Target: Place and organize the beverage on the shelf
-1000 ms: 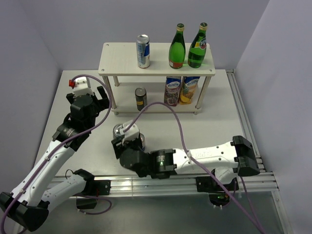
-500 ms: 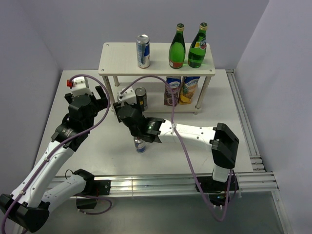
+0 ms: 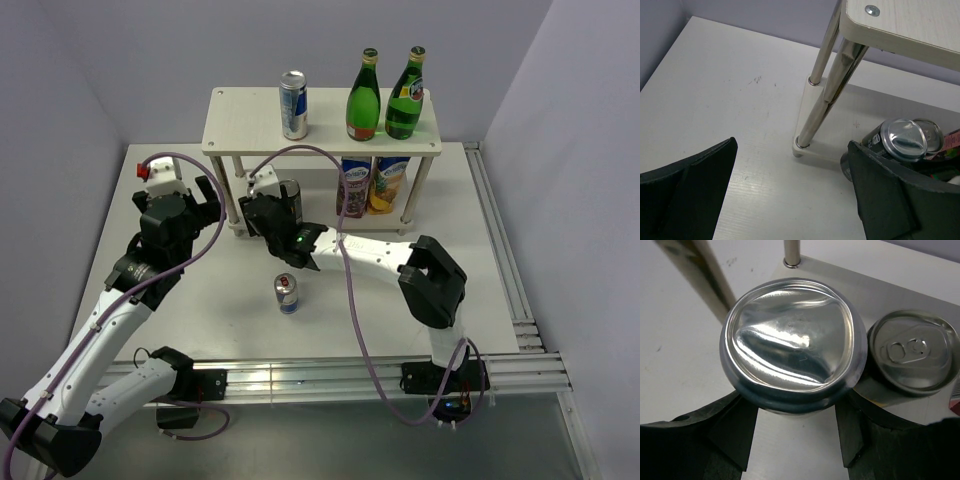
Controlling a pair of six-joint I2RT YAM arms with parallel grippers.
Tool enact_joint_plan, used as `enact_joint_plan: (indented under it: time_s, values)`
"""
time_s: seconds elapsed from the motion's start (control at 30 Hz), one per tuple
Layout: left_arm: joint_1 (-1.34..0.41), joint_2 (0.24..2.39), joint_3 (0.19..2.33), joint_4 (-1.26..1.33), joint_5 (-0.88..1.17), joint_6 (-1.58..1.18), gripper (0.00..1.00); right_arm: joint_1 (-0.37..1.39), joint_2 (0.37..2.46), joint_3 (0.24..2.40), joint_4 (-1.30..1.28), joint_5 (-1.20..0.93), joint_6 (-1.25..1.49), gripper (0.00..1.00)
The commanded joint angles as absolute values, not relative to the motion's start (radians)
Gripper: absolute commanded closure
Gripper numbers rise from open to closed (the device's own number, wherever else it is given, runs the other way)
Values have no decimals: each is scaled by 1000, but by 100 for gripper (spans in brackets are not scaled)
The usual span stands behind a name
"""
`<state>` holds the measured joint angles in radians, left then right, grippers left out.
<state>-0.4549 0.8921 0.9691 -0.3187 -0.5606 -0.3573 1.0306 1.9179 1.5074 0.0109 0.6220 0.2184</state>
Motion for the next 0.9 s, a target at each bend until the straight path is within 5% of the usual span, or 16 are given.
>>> enact_joint_plan:
  time_s: [0.0,0.87]
  values:
    - [-451,887,994,-285,-548,-359,1,1002,1908,1588,144,614,212,100]
    - [-449,904,992,-288,-561,-356,1,937,2039,1595,209,620,226,100]
